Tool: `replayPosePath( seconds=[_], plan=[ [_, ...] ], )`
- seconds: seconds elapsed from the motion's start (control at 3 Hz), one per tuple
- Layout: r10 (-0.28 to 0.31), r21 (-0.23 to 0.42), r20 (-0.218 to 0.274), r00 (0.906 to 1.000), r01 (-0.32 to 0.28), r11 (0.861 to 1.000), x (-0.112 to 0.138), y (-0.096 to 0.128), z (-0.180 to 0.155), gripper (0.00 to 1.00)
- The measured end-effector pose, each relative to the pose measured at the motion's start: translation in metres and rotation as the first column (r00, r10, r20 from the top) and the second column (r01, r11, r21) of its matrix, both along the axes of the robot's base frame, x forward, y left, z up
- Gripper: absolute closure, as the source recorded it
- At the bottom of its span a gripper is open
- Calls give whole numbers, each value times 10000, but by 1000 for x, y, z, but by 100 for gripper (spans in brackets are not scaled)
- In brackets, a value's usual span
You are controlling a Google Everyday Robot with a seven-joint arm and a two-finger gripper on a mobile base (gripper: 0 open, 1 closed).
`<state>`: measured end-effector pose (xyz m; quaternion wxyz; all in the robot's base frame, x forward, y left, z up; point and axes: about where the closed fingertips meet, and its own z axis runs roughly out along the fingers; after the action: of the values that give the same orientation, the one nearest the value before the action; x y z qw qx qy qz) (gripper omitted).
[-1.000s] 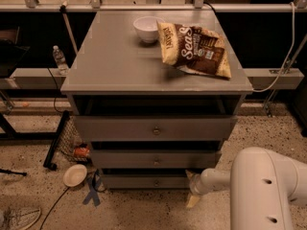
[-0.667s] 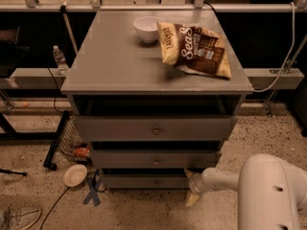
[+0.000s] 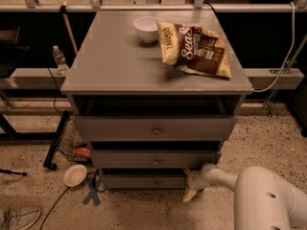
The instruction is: Open bottom drawer
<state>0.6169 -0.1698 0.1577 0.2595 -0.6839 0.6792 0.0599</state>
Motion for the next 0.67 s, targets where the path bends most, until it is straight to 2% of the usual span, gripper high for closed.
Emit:
replayPosePath(
  seconds=[0.67],
  plan=[
    [39,31,-61,10000,-39,10000,-3,4,-3,46]
  ],
)
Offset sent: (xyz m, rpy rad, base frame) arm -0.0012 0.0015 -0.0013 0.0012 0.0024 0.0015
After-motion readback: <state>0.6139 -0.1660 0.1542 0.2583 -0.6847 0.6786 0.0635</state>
